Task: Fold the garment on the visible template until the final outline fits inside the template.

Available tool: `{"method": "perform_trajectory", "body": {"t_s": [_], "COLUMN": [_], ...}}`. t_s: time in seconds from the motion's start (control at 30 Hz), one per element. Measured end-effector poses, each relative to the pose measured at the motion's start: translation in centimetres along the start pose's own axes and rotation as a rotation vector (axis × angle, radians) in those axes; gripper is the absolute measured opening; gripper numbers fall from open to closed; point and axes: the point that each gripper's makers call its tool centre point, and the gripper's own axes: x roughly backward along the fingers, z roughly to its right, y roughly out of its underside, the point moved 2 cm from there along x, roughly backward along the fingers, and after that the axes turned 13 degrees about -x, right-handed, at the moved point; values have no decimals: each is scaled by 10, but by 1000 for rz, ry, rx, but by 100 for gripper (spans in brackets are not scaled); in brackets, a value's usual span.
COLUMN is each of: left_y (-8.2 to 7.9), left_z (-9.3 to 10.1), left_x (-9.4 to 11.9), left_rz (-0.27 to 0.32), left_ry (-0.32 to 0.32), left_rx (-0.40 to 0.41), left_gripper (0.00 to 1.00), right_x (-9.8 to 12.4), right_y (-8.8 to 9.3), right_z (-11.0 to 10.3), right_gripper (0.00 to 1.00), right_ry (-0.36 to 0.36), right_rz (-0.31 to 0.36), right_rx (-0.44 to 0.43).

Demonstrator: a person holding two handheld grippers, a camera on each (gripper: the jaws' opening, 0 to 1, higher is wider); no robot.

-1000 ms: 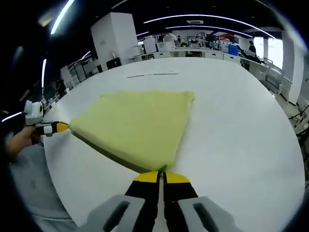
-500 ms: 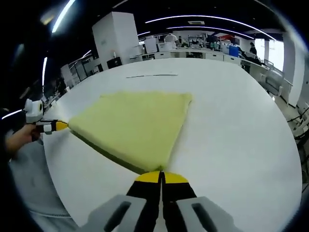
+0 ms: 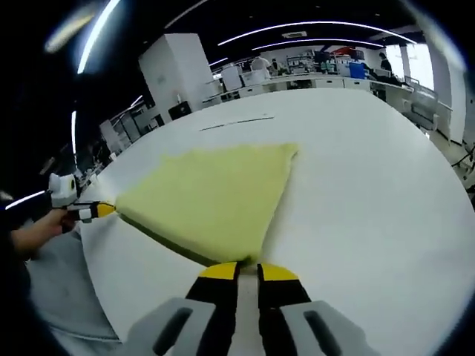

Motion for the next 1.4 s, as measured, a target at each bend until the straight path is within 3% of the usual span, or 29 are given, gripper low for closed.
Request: {"method": "perform_trajectory", "body": {"t_s": [0.17,0.63,0.9,1.0,1.13,1.3,1.4], "left_y": [1,2,-2,-1,0,7,9], "left_z": [0,-4,-5,-4,-2,2,3], "left_x": [-1,1,4,5,6,4,3], "left_rz": [-5,-11,-2,-17,-19,-89,-94], "left_ry": [8,25,81,113,132,140,138], "left_rx": [-11,-72,-198,-283,-324,-482,-480], "left_gripper": [0,0,0,0,0,0,0], "right_x": [2,7,12,12,14,16,17], "right_y": [0,-8,-10,-9,-6,-4,-1], "right_z": [-6,4,4,3,3,2,1], "right_gripper": [0,0,0,0,0,0,0], "right_ry": [-52,-12,-9,-8,-6,-4,-1], "right_rz": [-6,-7,-13,-15,-21,-29,-40], "right_rx": [22,74,93,94,91,98,103]}}
